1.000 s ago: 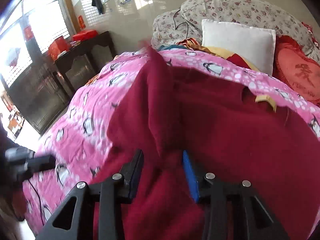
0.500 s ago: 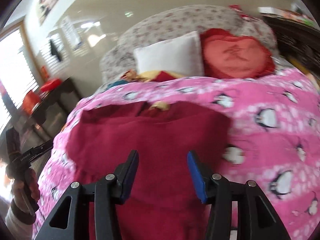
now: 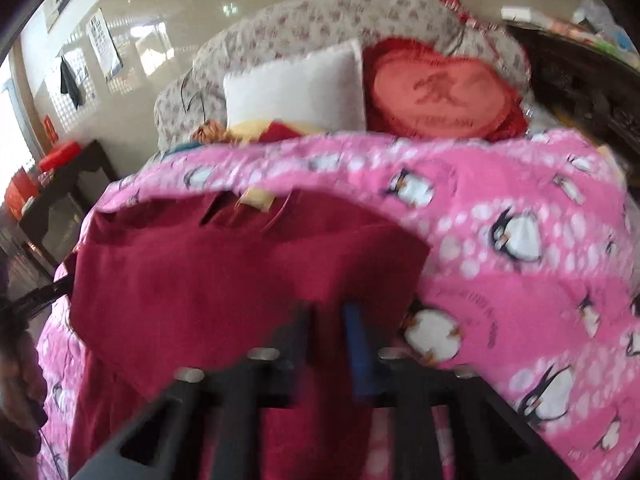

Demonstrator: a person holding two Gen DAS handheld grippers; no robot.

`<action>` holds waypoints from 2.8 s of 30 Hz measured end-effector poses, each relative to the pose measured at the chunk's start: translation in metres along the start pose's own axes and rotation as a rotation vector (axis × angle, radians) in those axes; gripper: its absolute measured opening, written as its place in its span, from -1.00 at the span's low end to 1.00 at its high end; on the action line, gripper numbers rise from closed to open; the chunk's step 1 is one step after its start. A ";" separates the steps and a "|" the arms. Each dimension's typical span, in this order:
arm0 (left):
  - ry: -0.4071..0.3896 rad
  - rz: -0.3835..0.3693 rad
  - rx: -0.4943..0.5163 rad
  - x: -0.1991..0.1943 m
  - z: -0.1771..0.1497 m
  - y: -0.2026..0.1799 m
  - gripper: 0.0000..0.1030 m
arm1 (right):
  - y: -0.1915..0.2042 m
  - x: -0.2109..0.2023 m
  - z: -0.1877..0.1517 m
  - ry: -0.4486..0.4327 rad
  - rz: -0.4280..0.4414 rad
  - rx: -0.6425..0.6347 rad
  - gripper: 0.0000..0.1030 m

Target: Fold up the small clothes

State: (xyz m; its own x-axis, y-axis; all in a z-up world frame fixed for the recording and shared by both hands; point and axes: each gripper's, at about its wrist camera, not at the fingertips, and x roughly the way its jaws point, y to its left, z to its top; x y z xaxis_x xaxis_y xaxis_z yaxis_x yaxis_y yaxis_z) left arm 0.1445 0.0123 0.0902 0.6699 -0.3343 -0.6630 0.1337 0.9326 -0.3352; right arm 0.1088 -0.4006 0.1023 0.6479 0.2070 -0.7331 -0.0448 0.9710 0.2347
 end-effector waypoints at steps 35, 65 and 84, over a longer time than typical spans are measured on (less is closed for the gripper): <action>-0.024 0.086 -0.006 0.016 0.015 0.016 -0.88 | -0.050 -0.017 0.011 -0.095 0.051 0.164 -0.61; -0.042 0.051 0.144 -0.006 0.001 -0.033 -0.87 | 0.014 -0.020 -0.010 -0.006 0.108 0.007 -0.50; 0.192 0.028 0.131 0.020 -0.081 -0.019 -0.18 | 0.001 -0.050 -0.075 0.022 -0.019 -0.038 -0.48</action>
State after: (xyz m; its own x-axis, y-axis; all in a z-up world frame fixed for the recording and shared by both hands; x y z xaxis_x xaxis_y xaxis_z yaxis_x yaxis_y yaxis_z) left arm 0.0962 -0.0227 0.0296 0.5249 -0.3163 -0.7902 0.2192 0.9473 -0.2336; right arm 0.0193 -0.4011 0.0916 0.6319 0.1903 -0.7513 -0.0615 0.9786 0.1962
